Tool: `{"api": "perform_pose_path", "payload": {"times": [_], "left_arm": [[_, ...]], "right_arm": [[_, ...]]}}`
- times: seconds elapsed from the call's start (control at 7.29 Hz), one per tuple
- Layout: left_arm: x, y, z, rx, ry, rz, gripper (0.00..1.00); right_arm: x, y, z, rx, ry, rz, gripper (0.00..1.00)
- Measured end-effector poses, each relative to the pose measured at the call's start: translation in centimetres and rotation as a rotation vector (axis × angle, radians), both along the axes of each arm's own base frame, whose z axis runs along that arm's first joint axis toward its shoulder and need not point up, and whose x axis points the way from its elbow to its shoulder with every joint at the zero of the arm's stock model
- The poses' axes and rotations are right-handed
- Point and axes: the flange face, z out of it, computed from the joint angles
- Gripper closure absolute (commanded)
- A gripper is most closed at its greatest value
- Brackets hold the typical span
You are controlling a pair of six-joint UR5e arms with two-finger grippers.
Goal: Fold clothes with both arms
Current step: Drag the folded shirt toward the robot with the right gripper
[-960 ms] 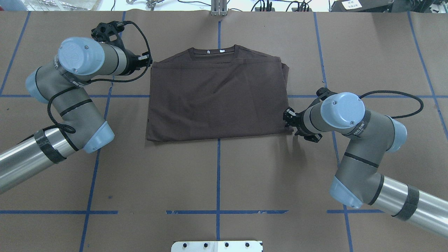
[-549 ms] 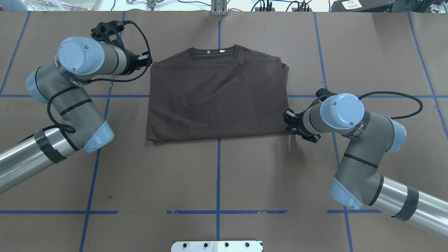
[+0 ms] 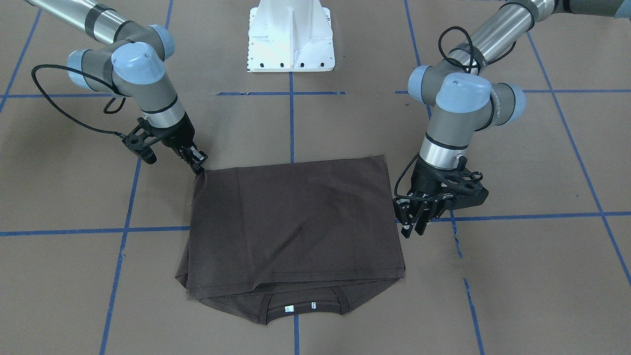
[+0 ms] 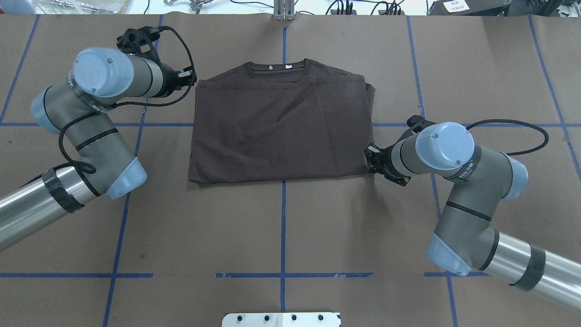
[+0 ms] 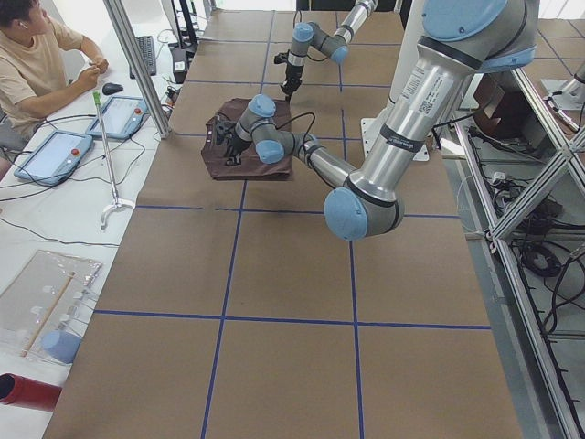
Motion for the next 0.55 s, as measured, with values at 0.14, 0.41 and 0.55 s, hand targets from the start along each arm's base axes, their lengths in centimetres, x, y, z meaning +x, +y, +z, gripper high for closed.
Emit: {"api": "perform_pose_path", "payload": {"times": [0.14,0.41,0.55], "left_arm": [[-0.2,0.1,-0.2,0.003,0.004,-0.001,0.59],[-0.4,0.2,-0.7,0.008,0.013,0.001,0.59],[-0.4,0.3,-1.0,0.011,0.018,0.003,0.59]], "right_arm": [[1.6,3.1,-1.1,-0.01,-0.04,-0.029,1.0],[4.2,14.1,-3.2,-0.061,-0.112,-0.151,1.0],[5.0,20.2,-3.5,-0.098,-0.118,-0.248,1.0]]}}
